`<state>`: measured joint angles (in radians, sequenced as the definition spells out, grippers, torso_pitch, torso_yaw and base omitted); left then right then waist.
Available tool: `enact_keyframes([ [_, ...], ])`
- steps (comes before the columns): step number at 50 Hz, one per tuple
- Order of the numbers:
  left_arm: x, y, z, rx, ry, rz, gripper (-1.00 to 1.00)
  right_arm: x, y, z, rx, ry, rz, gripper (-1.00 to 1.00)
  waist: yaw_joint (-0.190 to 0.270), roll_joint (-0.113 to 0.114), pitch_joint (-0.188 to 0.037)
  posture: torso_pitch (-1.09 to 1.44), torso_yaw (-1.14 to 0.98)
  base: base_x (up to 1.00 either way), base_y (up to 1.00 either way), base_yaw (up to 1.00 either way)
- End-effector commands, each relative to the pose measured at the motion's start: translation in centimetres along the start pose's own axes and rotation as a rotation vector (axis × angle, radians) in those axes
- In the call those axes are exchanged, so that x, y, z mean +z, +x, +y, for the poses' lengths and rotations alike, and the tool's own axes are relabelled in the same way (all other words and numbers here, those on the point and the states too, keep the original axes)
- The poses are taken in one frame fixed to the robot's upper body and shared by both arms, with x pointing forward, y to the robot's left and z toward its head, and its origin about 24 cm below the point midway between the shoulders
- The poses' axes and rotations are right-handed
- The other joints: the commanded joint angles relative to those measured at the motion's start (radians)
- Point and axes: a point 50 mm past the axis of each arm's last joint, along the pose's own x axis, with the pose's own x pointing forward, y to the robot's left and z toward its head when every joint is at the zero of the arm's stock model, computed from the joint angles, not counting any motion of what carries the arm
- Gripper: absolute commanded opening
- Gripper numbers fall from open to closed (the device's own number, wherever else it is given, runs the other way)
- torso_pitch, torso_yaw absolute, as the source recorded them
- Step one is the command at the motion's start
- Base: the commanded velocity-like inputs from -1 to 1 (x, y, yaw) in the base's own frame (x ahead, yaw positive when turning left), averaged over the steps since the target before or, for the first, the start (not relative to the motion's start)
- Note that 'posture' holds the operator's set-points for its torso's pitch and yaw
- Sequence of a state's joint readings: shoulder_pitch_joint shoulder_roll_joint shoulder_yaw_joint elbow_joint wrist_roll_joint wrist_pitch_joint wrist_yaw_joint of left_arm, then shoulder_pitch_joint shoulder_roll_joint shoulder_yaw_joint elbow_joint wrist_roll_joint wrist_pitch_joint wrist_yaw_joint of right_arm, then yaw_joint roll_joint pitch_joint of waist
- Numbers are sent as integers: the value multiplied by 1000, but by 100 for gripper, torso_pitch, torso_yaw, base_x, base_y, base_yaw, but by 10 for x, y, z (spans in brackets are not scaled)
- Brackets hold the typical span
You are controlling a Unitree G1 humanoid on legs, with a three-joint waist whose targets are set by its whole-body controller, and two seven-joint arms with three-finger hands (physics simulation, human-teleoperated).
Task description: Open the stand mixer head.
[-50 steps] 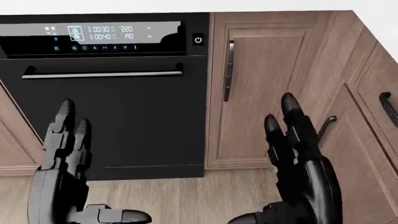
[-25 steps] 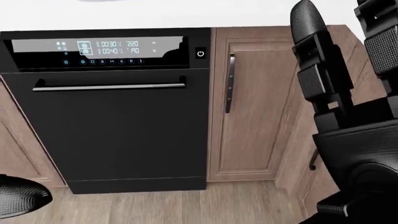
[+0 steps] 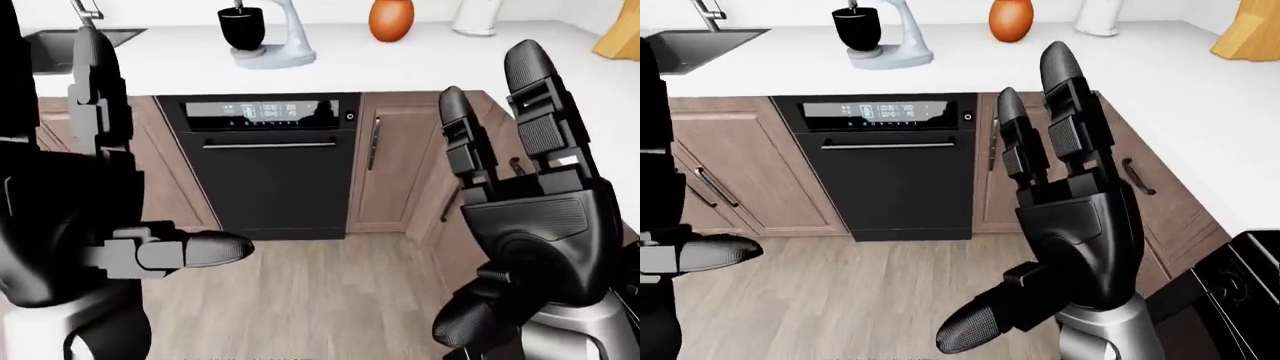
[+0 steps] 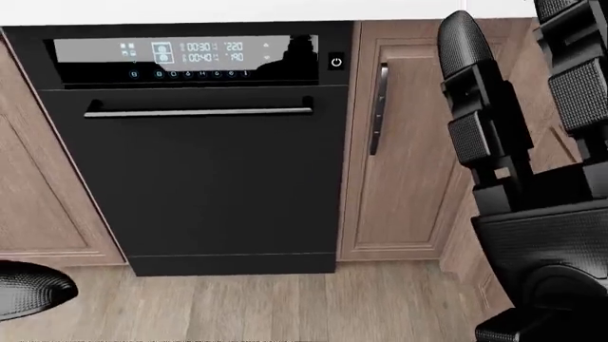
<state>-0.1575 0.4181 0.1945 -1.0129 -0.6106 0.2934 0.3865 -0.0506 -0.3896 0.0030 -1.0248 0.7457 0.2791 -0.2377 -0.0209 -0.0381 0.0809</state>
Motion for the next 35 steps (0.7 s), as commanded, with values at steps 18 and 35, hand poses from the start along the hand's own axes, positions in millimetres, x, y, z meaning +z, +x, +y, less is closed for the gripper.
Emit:
enact_keyframes([
  [18,10,-2,-6,-45,-5,-73,100,7,-3,3,24,-3,-62,100,2,128,-38,0,0,0,40,0],
  [35,11,-2,-6,-45,-5,-76,100,7,-2,2,12,-17,-69,100,31,67,-38,0,0,0,27,0],
])
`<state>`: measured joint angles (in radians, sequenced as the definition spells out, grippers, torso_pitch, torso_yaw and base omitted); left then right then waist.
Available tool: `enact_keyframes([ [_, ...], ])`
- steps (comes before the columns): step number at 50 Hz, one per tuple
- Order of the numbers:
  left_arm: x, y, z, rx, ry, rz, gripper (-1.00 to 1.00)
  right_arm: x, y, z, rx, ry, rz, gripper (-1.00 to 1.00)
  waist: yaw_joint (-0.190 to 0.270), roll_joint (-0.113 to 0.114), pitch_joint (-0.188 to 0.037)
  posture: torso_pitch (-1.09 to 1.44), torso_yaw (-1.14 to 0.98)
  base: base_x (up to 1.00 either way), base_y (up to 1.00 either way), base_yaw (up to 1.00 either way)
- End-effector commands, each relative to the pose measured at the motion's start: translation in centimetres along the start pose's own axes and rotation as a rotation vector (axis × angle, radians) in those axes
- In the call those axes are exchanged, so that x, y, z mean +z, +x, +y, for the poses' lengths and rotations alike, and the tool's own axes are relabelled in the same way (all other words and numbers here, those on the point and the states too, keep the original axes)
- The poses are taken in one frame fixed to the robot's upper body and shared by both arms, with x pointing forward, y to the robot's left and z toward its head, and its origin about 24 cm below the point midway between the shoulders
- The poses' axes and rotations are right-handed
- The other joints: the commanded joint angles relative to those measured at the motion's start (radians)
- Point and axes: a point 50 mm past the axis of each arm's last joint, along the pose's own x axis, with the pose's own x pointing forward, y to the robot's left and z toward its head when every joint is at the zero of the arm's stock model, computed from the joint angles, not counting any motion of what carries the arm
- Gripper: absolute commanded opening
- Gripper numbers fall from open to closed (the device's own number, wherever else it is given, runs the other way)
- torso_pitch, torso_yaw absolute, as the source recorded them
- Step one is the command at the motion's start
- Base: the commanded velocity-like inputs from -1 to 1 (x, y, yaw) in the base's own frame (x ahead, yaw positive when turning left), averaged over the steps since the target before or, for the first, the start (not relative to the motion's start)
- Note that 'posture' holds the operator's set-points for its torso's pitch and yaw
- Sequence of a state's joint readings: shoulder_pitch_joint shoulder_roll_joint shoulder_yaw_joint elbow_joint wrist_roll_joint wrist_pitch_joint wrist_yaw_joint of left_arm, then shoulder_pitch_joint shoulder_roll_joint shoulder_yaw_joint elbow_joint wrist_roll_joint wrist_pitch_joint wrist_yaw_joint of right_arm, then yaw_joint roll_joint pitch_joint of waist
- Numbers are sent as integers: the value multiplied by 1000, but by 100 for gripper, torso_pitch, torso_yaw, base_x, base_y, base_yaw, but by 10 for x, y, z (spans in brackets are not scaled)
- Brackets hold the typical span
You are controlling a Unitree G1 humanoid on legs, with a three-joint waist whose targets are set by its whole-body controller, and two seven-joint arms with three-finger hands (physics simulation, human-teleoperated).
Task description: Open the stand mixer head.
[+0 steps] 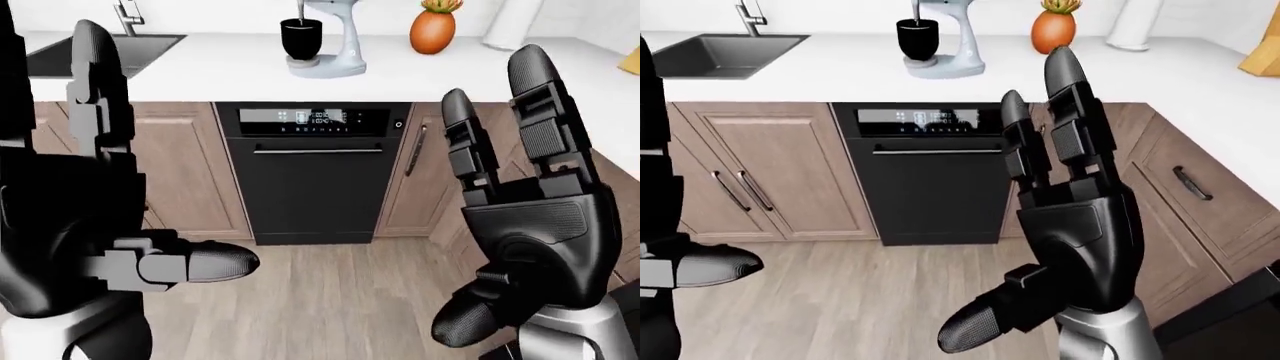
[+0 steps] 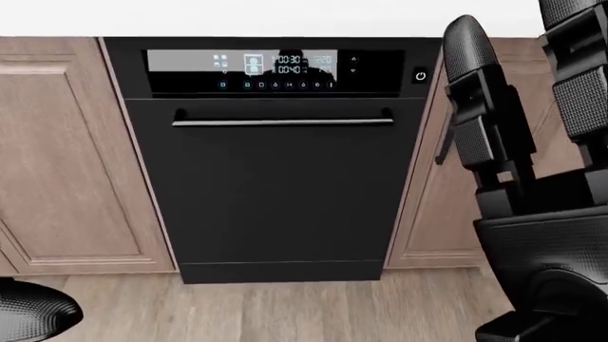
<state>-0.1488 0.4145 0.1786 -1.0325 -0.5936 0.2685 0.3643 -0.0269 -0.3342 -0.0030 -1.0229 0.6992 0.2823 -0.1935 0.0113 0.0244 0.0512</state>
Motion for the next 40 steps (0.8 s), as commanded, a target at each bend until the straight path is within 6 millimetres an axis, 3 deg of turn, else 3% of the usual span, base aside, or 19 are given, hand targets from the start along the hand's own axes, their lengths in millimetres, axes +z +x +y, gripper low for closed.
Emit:
enact_keyframes([
  [1,7,1,-1,-11,2,-47,100,9,0,3,25,-13,-58,100,-2,12,-6,0,0,0,3,0],
  [6,7,1,-1,-11,2,-48,100,10,-1,3,26,2,-71,100,-5,34,-17,0,0,7,3,0],
  [8,7,2,-1,-12,2,-48,100,11,-1,3,38,-3,-74,100,-25,20,41,0,0,80,7,0],
  [9,7,2,-1,-12,2,-48,100,11,-1,3,40,-4,-71,100,-34,12,50,0,0,100,8,0],
  [16,8,2,-2,-16,6,-51,100,9,-1,2,4,-54,-85,100,-66,-58,-4,0,0,70,9,0],
  [18,8,1,-2,-17,6,-51,100,9,-1,2,5,-57,-85,100,-50,-2,5,0,0,12,0,0],
  [20,8,1,-2,-17,6,-51,100,9,-2,3,32,-29,-77,100,-71,-1,-17,0,0,66,16,0],
  [21,8,1,-2,-18,6,-52,100,9,-2,3,34,-31,-75,100,-75,-16,21,0,0,100,30,0],
  [22,8,1,-2,-18,6,-52,100,8,-3,4,38,-32,-76,100,-76,-28,23,0,0,100,30,0],
  [24,8,1,-2,-18,5,-51,100,8,-2,3,19,-50,-79,100,-67,-27,0,0,0,89,36,0],
  [25,8,1,-2,-18,5,-51,100,8,-2,3,16,-49,-77,100,-57,-5,-16,0,0,68,22,0],
  [26,8,1,-2,-19,5,-51,100,9,-2,3,11,-48,-78,100,-44,63,-32,0,0,20,0,0],
  [28,8,1,-2,-18,5,-51,100,9,-2,3,13,-40,-80,100,-29,81,-8,0,0,18,0,0],
  [31,8,1,-2,-19,5,-52,100,10,-2,2,15,-29,-81,100,-3,37,-29,0,0,33,0,0],
  [33,8,1,-2,-18,6,-51,100,10,-1,2,11,-31,-83,100,13,0,41,0,0,98,0,0],
  [35,7,1,-2,-17,6,-51,100,9,-1,1,-6,-44,-81,100,18,-6,31,0,0,75,0,0],
  [37,7,0,-2,-19,6,-50,100,10,-1,1,-7,-37,-82,100,-6,-21,-20,0,0,2,0,0],
  [39,7,0,-2,-18,5,-49,100,10,0,0,-9,-35,-82,100,-3,-80,-21,0,0,1,0,0],
  [40,7,0,-2,-18,6,-49,100,10,0,0,-11,-30,-82,100,3,-106,-40,0,0,2,0,0],
])
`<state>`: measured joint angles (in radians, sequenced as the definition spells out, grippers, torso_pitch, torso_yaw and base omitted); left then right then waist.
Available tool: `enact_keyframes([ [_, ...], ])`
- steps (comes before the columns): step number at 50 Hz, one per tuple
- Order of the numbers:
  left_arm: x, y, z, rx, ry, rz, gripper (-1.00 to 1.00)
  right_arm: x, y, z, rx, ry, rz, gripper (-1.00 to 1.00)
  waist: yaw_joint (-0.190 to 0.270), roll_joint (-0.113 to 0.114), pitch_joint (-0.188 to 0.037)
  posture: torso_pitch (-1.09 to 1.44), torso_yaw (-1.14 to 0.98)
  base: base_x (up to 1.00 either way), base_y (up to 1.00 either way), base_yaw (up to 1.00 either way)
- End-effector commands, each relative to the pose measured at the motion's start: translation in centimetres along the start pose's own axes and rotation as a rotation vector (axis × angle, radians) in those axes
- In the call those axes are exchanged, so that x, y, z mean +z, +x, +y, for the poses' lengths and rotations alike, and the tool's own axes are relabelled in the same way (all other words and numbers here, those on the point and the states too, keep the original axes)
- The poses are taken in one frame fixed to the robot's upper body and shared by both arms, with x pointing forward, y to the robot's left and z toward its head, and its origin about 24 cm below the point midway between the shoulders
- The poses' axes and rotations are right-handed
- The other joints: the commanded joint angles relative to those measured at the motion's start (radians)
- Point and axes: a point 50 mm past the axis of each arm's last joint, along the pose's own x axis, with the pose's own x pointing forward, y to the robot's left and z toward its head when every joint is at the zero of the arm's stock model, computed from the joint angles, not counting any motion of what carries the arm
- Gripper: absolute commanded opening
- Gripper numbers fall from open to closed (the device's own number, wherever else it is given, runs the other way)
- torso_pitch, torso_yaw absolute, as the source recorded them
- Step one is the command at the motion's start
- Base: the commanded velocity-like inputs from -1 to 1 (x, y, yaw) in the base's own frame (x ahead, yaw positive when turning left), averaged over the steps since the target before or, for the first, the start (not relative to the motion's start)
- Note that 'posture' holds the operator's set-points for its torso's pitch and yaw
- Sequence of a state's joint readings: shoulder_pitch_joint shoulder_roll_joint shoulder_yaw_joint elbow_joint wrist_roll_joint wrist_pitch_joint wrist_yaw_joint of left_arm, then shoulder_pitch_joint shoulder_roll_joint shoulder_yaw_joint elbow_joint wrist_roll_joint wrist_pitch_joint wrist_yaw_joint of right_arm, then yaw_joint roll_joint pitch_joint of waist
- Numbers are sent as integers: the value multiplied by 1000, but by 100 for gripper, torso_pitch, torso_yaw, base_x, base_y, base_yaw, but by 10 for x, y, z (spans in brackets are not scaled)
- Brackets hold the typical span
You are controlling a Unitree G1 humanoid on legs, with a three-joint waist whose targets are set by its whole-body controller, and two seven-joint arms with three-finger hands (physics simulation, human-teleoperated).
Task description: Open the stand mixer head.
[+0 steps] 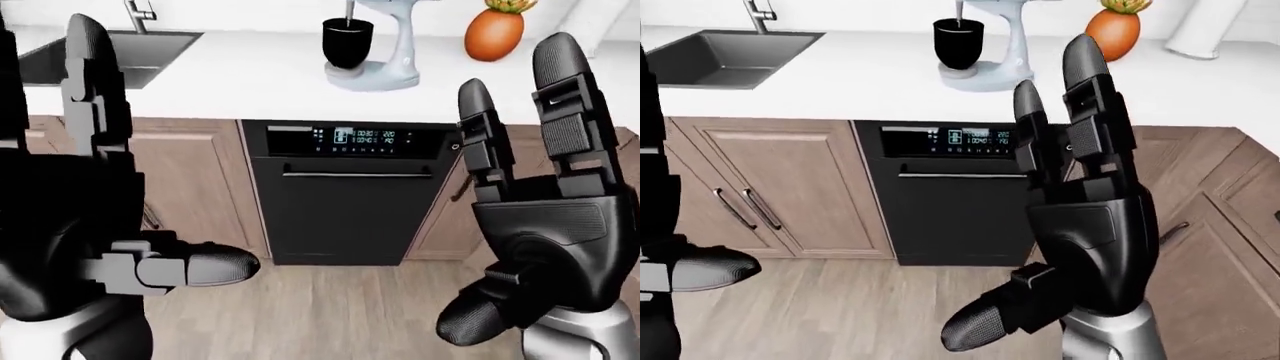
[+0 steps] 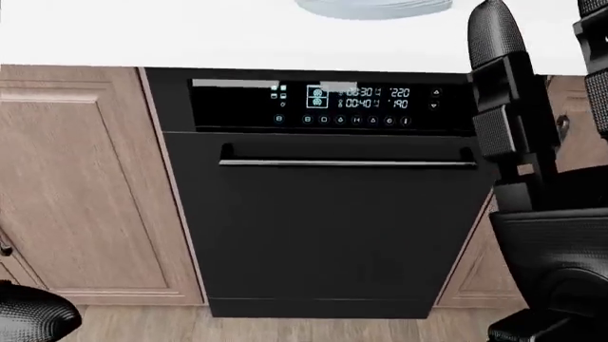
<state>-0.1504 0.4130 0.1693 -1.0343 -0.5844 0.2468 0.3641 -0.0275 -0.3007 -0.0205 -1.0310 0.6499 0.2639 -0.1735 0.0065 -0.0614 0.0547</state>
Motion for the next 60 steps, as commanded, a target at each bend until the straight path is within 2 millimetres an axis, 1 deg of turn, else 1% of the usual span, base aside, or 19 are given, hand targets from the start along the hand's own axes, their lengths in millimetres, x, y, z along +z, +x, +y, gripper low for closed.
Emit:
enact_keyframes([
  [1,5,1,-1,-15,13,-27,100,5,0,2,6,-1,-28,100,9,-10,-4,0,0,1,0,0],
  [5,5,1,-1,-14,12,-28,100,6,0,2,11,16,-29,100,-7,25,-17,0,0,9,0,0],
  [7,5,1,-1,-15,12,-28,100,6,0,2,12,13,-29,100,-26,64,62,0,0,91,0,0],
  [8,5,1,-1,-15,12,-27,100,6,0,2,10,10,-28,100,-30,72,64,0,0,93,0,0],
  [12,5,0,-1,-15,12,-27,100,5,0,2,2,0,-26,100,-23,141,-31,0,0,9,0,0],
  [21,3,-1,-2,-16,9,-20,100,5,1,1,-3,11,-29,100,-17,32,-15,0,0,0,0,0],
  [25,3,0,-2,-16,9,-22,100,3,1,1,-3,14,-8,100,-20,54,-34,0,0,0,-20,0],
  [27,3,0,-1,-16,9,-22,100,3,2,1,-6,20,5,100,-52,146,5,0,0,0,-100,0],
  [29,4,0,-1,-15,10,-23,100,3,1,1,-5,25,-4,100,-48,144,-11,0,0,0,-62,0],
  [33,4,0,-1,-15,11,-25,100,4,2,1,-6,26,-8,100,-41,9,-39,0,0,0,0,0],
  [39,5,0,0,-15,11,-26,100,4,2,1,-5,29,-1,100,-22,24,-13,0,0,0,-4,0],
  [43,4,-1,-1,-16,11,-25,100,2,1,2,7,27,8,100,-3,192,25,0,0,0,-86,0],
  [44,4,0,-1,-16,11,-26,100,3,1,2,4,28,6,100,-6,122,27,0,0,0,-100,0],
  [46,4,0,-1,-16,11,-25,100,3,2,1,-3,29,3,100,9,123,-1,0,0,0,-34,0],
  [50,4,0,-1,-17,11,-26,100,4,2,1,-6,31,-2,100,29,-11,-12,0,0,0,0,0],
  [52,4,0,-1,-16,12,-26,100,3,2,1,-7,28,12,100,20,12,-17,0,0,0,-18,0],
  [55,5,0,-1,-16,12,-27,100,2,2,2,-8,31,10,100,-2,136,13,0,0,0,-82,0],
  [57,5,0,-1,-17,11,-26,100,4,2,1,-13,33,0,100,3,75,6,0,0,0,0,0],
  [60,5,0,-1,-17,12,-26,100,3,2,1,-12,34,4,100,-6,74,-26,0,0,0,0,0],
])
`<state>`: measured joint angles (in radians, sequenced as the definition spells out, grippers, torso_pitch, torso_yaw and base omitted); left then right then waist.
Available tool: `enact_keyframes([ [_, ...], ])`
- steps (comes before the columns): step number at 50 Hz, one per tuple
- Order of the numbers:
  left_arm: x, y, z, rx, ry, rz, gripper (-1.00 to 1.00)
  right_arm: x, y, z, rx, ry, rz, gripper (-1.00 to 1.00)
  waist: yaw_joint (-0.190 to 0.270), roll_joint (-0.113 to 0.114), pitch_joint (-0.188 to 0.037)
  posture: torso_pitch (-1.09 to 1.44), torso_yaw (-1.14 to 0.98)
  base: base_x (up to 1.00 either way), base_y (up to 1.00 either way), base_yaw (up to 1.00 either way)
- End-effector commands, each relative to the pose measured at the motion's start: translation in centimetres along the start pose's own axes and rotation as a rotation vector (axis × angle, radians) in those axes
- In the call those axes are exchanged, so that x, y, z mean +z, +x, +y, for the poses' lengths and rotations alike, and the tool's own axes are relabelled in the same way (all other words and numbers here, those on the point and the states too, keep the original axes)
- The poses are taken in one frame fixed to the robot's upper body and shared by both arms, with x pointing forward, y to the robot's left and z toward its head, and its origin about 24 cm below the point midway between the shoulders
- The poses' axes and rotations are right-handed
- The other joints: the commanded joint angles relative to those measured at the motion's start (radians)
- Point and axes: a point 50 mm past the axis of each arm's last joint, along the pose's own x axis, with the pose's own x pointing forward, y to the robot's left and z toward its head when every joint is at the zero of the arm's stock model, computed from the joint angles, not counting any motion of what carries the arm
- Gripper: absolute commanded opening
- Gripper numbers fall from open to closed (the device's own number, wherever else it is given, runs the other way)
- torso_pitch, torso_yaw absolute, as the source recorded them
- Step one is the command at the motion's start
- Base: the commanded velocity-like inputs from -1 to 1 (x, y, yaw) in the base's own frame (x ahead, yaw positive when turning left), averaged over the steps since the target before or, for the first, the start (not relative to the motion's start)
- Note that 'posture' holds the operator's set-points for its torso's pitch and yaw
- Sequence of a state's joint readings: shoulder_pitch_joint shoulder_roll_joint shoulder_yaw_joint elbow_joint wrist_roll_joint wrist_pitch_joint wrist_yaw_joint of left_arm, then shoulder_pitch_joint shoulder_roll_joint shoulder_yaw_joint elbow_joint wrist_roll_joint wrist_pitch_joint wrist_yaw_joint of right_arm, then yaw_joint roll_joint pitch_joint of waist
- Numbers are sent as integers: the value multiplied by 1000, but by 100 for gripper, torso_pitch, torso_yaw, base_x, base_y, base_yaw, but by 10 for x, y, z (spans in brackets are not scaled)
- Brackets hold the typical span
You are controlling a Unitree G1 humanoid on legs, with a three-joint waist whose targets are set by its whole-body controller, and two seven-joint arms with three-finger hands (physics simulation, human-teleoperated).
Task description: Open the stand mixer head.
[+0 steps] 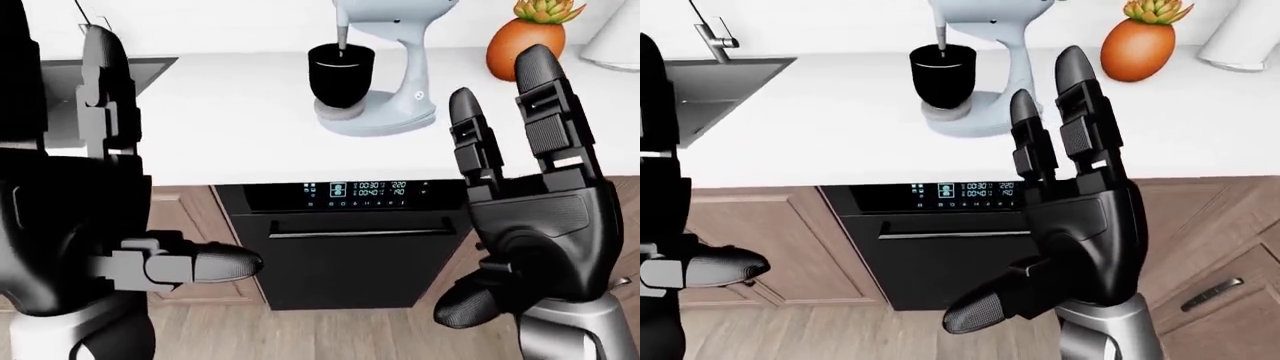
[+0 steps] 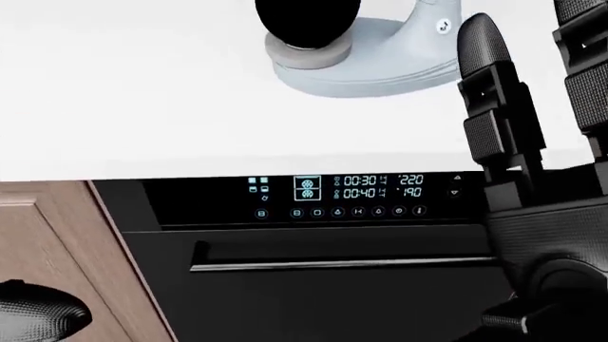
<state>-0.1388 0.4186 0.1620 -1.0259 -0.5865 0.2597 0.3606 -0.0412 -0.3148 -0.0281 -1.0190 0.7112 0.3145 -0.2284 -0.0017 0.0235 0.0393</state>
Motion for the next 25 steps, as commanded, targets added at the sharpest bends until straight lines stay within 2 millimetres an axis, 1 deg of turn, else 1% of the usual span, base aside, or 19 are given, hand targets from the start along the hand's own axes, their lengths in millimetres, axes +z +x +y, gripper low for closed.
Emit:
enact_keyframes([
  [1,9,1,-1,-13,5,-61,100,9,0,4,28,4,-55,100,5,-11,-25,0,0,0,-19,0],
  [3,9,1,-1,-13,5,-60,100,8,0,5,33,4,-45,100,0,39,18,0,0,0,-100,0],
  [4,9,1,-1,-13,5,-60,100,8,-1,5,34,-1,-45,100,-4,51,11,0,0,0,-100,0],
  [6,9,1,-1,-13,5,-61,100,8,-1,4,28,5,-52,100,2,55,-5,0,0,0,-62,0],
  [8,9,1,-1,-12,5,-60,100,9,-1,4,28,3,-56,100,13,-15,-10,0,0,0,0,0],
  [9,9,1,-1,-13,5,-60,100,9,-1,4,28,6,-53,100,21,-46,3,0,0,0,0,0],
  [10,9,1,-1,-13,5,-60,100,8,-1,5,29,4,-51,100,28,-94,6,0,0,0,0,0],
  [11,9,1,-1,-13,5,-61,100,8,-1,5,31,1,-50,100,20,-96,3,0,0,0,-83,0],
  [12,9,1,-1,-13,5,-61,100,8,-1,5,32,0,-48,100,7,-20,34,0,0,0,-100,0],
  [13,9,1,-1,-12,6,-60,100,8,-1,5,34,0,-48,100,-5,11,51,0,0,0,-100,0],
  [15,9,1,-2,-14,5,-61,100,8,-1,5,32,2,-52,100,9,52,44,0,0,0,-25,0],
  [16,9,1,-1,-14,5,-61,100,8,-1,5,31,1,-53,100,-6,21,15,0,0,0,0,0],
  [17,9,1,-1,-13,5,-61,100,8,-1,5,31,1,-54,100,-16,13,7,0,0,0,0,0],
  [20,9,1,-2,-14,5,-61,100,9,-1,5,28,0,-61,100,-10,16,-6,0,0,0,0,0],
  [21,9,1,-1,-13,5,-61,100,10,-1,5,31,-1,-71,100,-9,15,-26,0,0,16,0,0],
  [22,9,1,-1,-12,5,-60,100,10,-2,5,37,4,-73,100,-3,7,-1,0,0,55,0,0],
  [23,9,1,-2,-13,5,-60,100,10,-2,4,37,2,-71,100,0,2,46,0,0,86,0,0],
  [24,9,1,-2,-14,5,-60,100,10,-2,4,40,0,-70,100,2,-2,67,0,0,98,0,0],
  [25,9,1,-2,-14,4,-61,100,9,-2,5,45,-4,-65,100,12,-9,59,0,0,100,0,0],
])
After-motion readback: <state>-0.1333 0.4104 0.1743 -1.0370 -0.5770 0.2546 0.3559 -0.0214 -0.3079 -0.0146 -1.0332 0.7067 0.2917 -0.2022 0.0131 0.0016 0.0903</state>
